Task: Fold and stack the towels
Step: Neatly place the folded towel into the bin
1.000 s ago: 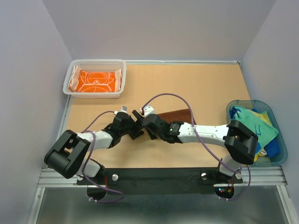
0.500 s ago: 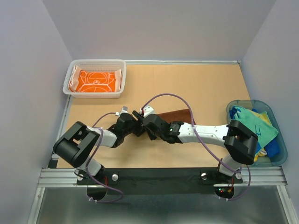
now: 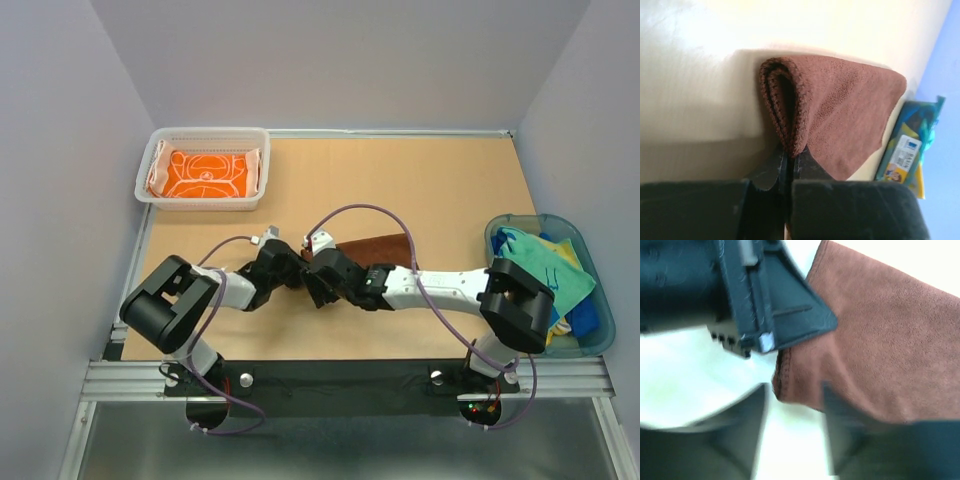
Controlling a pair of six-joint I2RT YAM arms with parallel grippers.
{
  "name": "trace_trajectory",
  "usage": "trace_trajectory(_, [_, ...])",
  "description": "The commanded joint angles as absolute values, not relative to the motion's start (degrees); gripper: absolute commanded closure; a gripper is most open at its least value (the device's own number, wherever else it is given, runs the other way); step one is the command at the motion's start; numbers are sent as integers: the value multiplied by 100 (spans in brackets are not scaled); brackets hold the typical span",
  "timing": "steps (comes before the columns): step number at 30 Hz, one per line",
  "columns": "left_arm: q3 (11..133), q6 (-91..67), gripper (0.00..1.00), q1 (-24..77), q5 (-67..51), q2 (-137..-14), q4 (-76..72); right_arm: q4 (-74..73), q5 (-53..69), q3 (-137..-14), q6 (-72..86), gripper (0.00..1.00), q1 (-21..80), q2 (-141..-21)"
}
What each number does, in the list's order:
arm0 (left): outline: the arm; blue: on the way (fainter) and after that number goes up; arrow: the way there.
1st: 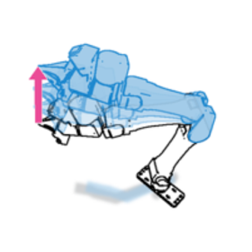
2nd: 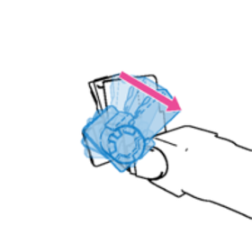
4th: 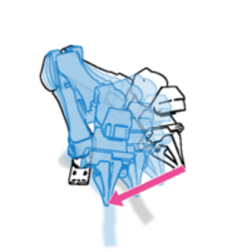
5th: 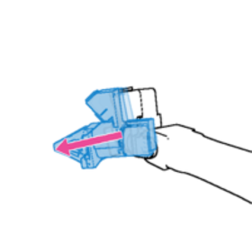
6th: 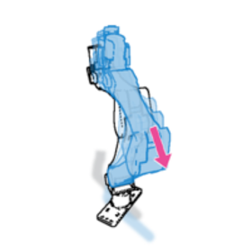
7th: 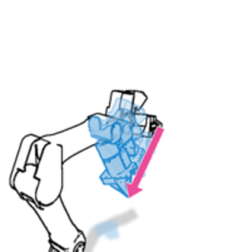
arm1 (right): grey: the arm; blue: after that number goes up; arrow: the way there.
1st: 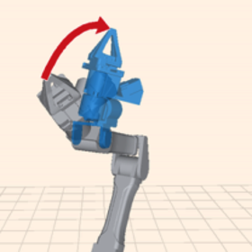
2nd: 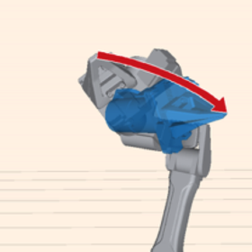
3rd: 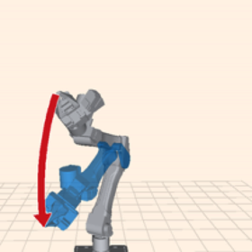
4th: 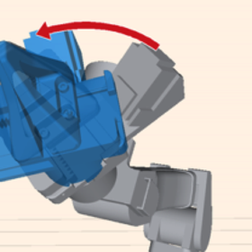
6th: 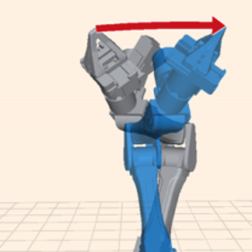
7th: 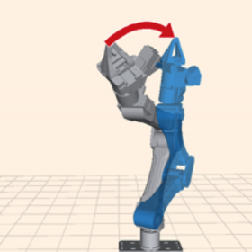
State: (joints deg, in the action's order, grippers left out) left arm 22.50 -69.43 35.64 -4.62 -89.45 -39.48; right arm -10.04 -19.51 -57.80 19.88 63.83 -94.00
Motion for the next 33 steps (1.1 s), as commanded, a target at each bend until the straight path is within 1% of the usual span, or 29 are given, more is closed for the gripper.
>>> trace_trajectory(1, [3082,-5796,100,3455,-194,-8947,-2861,-773,-2118,-5573,2074,24,6416,-8957])
trace_trajectory(2, [3259,-5592,100,3411,-167,-8973,-2656,-773,-2179,-5529,2074,19,6416,-8904])
trace_trajectory(3, [3426,-5425,100,3288,-150,-9017,-2237,-817,-2223,-5467,2083,9,6416,-8842])
trace_trajectory(5, [3997,-4818,100,3069,-62,-9122,-1778,-896,-2373,-5335,2118,1,6407,-8588])
trace_trajectory(8, [4876,-3992,100,2744,113,-9350,-524,-1133,-2400,-5186,2188,0,6407,-8149])
trace_trajectory(10, [5594,-3641,100,2568,219,-9448,-55,-1212,-2426,-5098,2215,0,6407,-7946])
trace_trajectory(12, [6053,-3122,100,2409,351,-9570,637,-1309,-2452,-4975,2224,0,6407,-7657])
trace_trajectory(13, [6552,-2798,100,2234,482,-9623,885,-1344,-2496,-4905,2224,0,6416,-7551])
trace_trajectory(18, [8119,-2024,100,1802,975,-10062,2396,-1599,-2479,-4738,2224,0,6416,-7216])
trace_trajectory(19, [8600,-1926,100,1732,1115,-10133,2547,-1617,-2452,-4711,2241,0,6407,-7155])
trace_trajectory(25, [10227,-1354,100,1275,1528,-10617,3462,-1731,-2443,-4676,2206,0,6407,-7207])
trace_trajectory(28, [10869,-1266,100,1029,1555,-10836,3770,-1758,-2435,-4728,2180,0,6407,-7303])
trace_trajectory(33, [11600,-950,100,783,1845,-11135,3990,-1784,-2461,-4843,2074,0,6407,-7576])
